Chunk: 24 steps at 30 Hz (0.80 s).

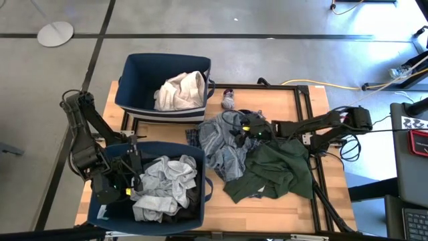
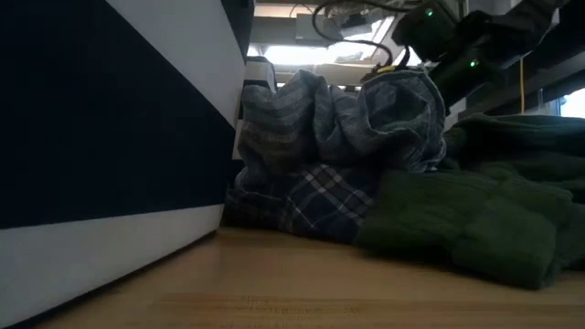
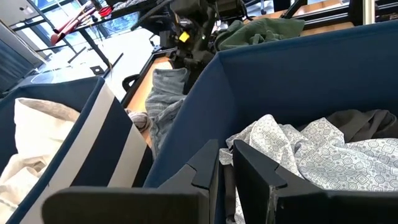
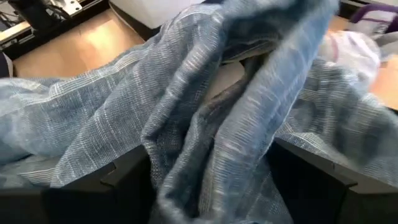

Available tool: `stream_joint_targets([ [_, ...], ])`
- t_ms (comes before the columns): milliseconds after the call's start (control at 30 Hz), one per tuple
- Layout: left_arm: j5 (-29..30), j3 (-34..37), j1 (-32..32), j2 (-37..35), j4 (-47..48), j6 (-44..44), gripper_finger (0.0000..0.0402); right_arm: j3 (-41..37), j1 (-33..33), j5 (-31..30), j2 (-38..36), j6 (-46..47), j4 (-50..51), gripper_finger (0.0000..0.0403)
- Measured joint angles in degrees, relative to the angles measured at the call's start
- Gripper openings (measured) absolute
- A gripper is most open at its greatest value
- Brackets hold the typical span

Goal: Sort clothes
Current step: Put the light blue long sleeve into the bottom blue laundry organizer

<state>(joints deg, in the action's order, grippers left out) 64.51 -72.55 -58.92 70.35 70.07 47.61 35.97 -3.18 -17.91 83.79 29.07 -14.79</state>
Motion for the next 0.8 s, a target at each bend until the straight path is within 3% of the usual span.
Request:
stream_joint_targets([
  [133,0.0,0.0,0.0,0.0,0.0,0.0,0.0040,0.0,0.1,0.0,3.4,-2.2,-3.5,0.0288],
  [233,0.0,0.0,0.0,0.0,0.0,0.0,0.0040,0.0,0.1,-0.1,5.2,-3.7,-5.5,0.0263],
  [333,0.0,0.0,0.0,0.0,0.0,0.0,0.0040,0.0,0.2,-1.1,5.8,-5.1,-6.1,0.0207],
  [533,0.0,0.0,0.0,0.0,0.0,0.0,0.0040,0.0,0.2,-1.5,5.9,-10.1,-6.8,0.0052],
  [600,0.0,0.0,0.0,0.0,0.0,0.0,0.0040,0.0,0.2,-1.5,5.9,-12.0,-7.3,0.0020],
  [800,0.0,0.0,0.0,0.0,0.0,0.0,0.0040,0.0,2.7,-6.8,3.4,-16.1,-7.5,0.0045],
])
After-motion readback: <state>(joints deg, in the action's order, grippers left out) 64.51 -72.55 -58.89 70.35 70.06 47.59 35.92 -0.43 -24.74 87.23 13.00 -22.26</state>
